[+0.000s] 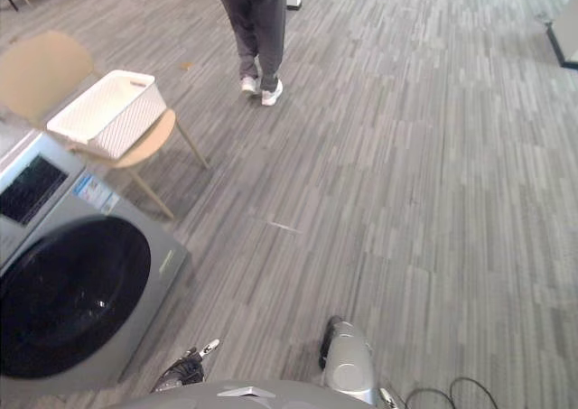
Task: Organize washtable
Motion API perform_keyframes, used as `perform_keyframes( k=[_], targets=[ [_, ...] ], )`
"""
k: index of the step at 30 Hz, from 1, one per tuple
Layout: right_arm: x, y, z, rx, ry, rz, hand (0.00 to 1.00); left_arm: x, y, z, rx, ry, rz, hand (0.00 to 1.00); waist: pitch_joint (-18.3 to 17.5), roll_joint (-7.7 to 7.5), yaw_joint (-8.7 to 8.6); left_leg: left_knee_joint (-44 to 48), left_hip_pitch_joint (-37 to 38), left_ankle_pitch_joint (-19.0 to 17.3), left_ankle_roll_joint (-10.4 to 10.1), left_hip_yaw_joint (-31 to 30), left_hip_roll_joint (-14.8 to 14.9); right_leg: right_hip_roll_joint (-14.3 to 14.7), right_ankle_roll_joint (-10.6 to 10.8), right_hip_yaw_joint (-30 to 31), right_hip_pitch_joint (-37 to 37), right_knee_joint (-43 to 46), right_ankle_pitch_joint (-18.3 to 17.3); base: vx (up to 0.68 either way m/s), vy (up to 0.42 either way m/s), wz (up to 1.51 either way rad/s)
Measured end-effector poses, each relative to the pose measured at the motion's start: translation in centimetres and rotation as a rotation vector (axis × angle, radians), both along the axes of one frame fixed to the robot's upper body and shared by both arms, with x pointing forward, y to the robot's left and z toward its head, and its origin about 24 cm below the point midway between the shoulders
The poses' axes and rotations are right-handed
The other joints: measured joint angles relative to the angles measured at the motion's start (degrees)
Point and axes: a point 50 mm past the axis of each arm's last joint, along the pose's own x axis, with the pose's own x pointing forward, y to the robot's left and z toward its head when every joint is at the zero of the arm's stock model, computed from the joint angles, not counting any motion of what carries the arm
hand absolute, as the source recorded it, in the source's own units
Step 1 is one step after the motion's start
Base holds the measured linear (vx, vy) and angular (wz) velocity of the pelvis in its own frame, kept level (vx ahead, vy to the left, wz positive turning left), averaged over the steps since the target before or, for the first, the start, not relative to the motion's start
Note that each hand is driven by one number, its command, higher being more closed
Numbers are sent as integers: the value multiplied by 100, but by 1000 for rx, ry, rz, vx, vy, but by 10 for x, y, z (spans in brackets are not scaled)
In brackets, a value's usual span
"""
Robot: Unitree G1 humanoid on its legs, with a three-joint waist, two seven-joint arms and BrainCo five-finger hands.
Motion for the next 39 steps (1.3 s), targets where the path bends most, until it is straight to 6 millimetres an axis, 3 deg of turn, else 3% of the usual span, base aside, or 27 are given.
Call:
perform_keyframes(
  k=[2,5,6,8,9,11,12,13,14,15,16,17,18,20,22,24,25,26,27,28,29,31,32,33,34,36,39],
  targets=[
    [1,-2,0,-5,3,11,0,-5,3,0,-8,3,37,0,31,115,90,1633,-587,206,-103,-296,195,355,-186,147,606,-89,-349,519,-214,-60],
    [26,-5,2,-18,-35,122,0,-8,18,3,37,-12,44,0,-7,-184,167,1763,-1428,-220,-126,-98,-102,547,-163,516,1578,-838,-491,500,-158,-54],
    [40,-5,3,-26,-61,167,0,-7,22,4,52,-18,33,0,2,-248,227,1320,-1719,-352,-125,43,-144,587,-142,674,1770,-1054,-482,582,-138,-100],
    [81,0,7,-44,-144,259,0,-14,26,4,73,9,10,0,88,-400,390,-1277,-2001,-381,-252,190,-401,580,7,1054,2247,-1529,-447,111,-100,-104],
    [88,1,9,-54,-163,288,0,-18,26,3,76,22,3,0,71,-411,403,-2247,-1984,-262,-368,178,-483,570,52,1121,2358,-1661,-491,-248,-83,-63],
    [100,-7,15,-101,-200,335,0,-23,15,0,56,38,-1,0,-57,-213,453,-3944,-2200,74,-776,-94,-501,711,287,1315,2671,-1971,-662,10,87,-50],
    [103,-8,16,-107,-208,341,0,-33,13,-2,48,65,7,0,-65,-163,488,-3921,-2353,96,-726,-113,-529,654,448,1405,2956,-1988,-899,481,279,-70],
    [98,-2,13,-89,-197,336,0,-49,15,-4,44,117,23,0,-134,-345,598,-3618,-2204,694,-465,-204,-766,353,667,1571,3226,-1757,-1108,619,280,-63],
    [92,-1,11,-81,-184,333,0,-54,18,-4,47,134,36,0,-234,-446,608,-3554,-2125,892,-333,-223,-934,194,764,1630,3132,-1371,-1163,725,242,-48],
    [79,1,8,-64,-157,321,0,-61,23,-4,57,149,52,0,-359,-624,607,-3437,-1953,926,-124,-390,-1270,-169,887,1700,2609,96,-1116,666,274,-6],
    [63,5,4,-34,-123,262,0,-60,32,-2,76,154,47,0,-240,-856,568,-3238,-1506,564,179,-316,-1609,-657,958,1709,2029,2024,-91,529,245,9],
    [59,7,3,-27,-112,251,0,-60,33,-2,78,158,46,0,-238,-875,553,-3213,-1437,520,190,-310,-1645,-718,983,1709,1950,2290,195,411,219,37],
    [42,10,0,3,-62,238,0,-60,37,-2,84,160,35,0,-239,-894,435,-3168,-1086,213,274,-373,-1782,-953,1164,1686,1565,3274,866,243,115,19],
    [29,12,-2,28,-30,225,0,-51,33,-2,75,152,2,0,-182,-753,424,-3452,-348,-95,289,-433,-1729,-930,832,1585,989,3909,284,144,59,-1],
    [20,8,-2,25,-7,217,0,-33,27,-2,78,117,-77,0,-83,-535,344,-4155,600,-203,260,-414,-1548,-916,650,958,317,3163,-427,-143,-7,-3],
    [16,6,-2,21,0,198,0,-16,22,0,71,75,-84,0,-57,-441,270,-4376,948,-462,213,-460,-1417,-894,704,660,-114,1991,-428,-305,49,11],
    [11,9,-2,31,13,184,0,1,18,2,69,31,-103,0,-24,-392,271,-4440,1191,-743,61,-508,-1298,-769,965,571,-265,-15,79,-179,25,25],
    [6,10,-3,38,20,169,0,9,17,4,72,11,-116,0,-15,-439,256,-4446,1253,-848,12,-557,-1304,-769,1049,578,-298,-803,356,231,-116,43],
    [-2,14,-4,50,35,112,0,20,12,6,66,-19,-133,0,-16,-543,243,-4444,1396,-1080,-53,-682,-1373,-883,1139,702,-481,-1558,792,674,-272,49],
    [-7,12,-3,48,50,100,0,23,2,5,37,-30,-119,0,-76,-523,167,-4435,1551,-1305,41,-750,-1264,-810,973,876,-622,-1094,1302,952,-286,43],
    [-11,8,-2,37,58,119,0,15,-13,1,-10,-25,-70,0,-209,-225,97,-4272,1677,-1417,228,-754,-1043,-600,778,995,-905,-284,959,831,-217,12],
    [-3,3,-1,26,28,82,0,15,-16,2,-29,-49,-40,0,-235,-137,106,-3101,1395,-1204,-57,-673,-845,-469,611,1121,-885,314,640,658,-261,-12],
    [-4,-1,0,13,18,50,0,15,-18,2,-37,-48,-26,0,-216,-24,74,-1507,929,-738,-215,-847,-594,-340,530,995,-497,473,307,580,-335,-6],
    [-5,-2,0,8,19,40,0,11,-19,1,-40,-39,-28,0,-190,94,81,-111,429,435,-416,-1032,-342,-195,378,909,-23,476,-49,541,-236,-7],
    [-3,-3,1,4,17,51,0,10,-18,1,-39,-36,-35,0,-164,111,102,609,189,624,-547,-1102,-281,-129,324,897,213,471,-175,532,-162,-24],
    [15,-7,2,-14,-3,155,0,17,-11,3,-23,-61,-53,0,-116,57,133,2237,-758,145,-229,-992,-290,115,289,988,1203,-1,-508,693,-115,-38],
    [57,-4,6,-56,-85,329,0,32,-3,12,33,-126,-122,0,-40,-158,298,1264,-1565,-472,-138,-207,-348,157,349,1496,1932,-567,-745,596,-2,-83]
  ],
)
